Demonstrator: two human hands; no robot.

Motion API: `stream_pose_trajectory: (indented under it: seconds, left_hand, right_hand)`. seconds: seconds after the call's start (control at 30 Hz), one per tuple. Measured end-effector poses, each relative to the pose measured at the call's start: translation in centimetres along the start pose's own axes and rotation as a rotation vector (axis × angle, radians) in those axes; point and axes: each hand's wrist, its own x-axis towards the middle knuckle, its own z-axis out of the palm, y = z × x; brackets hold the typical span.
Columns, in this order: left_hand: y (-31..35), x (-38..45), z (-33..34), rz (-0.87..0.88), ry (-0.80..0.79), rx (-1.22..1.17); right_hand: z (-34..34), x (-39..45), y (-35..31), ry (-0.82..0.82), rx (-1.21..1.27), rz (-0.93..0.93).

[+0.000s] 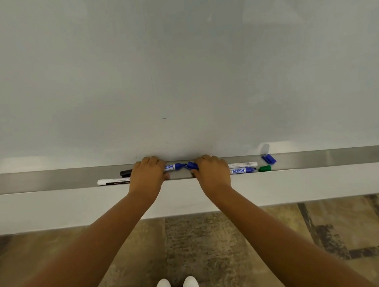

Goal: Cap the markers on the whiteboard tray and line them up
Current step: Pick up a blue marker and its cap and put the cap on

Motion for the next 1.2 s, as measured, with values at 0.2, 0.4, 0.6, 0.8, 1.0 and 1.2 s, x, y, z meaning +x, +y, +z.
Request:
stream_pose_trajectory:
  seconds: [0.2, 0.4, 0.6, 0.8, 1.0, 1.2]
  left_hand:
    - [0.1, 0.9, -0.9, 0.056, -0.085, 0.089]
    - [-0.9, 0.2, -2.0, 0.172, 0.098, -0.135]
    - [-0.6, -2.4, -4.8, 0.091, 0.221, -0.541]
    - [0.4, -5.3, -4.9, 0.055, 0.110, -0.827]
    - [1.6, -7.1, -4.6, -0.014, 0.081, -0.952]
    - [0.6, -7.2, -5.3, 0.027, 0.124, -0.893]
  right_hand:
    - [-1.1, -0.8, 0.4, -0.002, 0.123, 0.045]
    - [-3.2, -3.1, 1.6, 0.096, 0.654, 0.279]
    - [-6.1, -5.1, 1.8, -0.103, 1.080, 0.445]
    - [-8.4, -5.2, 0.4, -0.047, 1.290, 0.449]
    - [-8.7, -4.9, -0.9, -0.136, 1.316, 0.422]
    - [-8.6, -4.5, -1.7, -0.185, 1.185, 0.334]
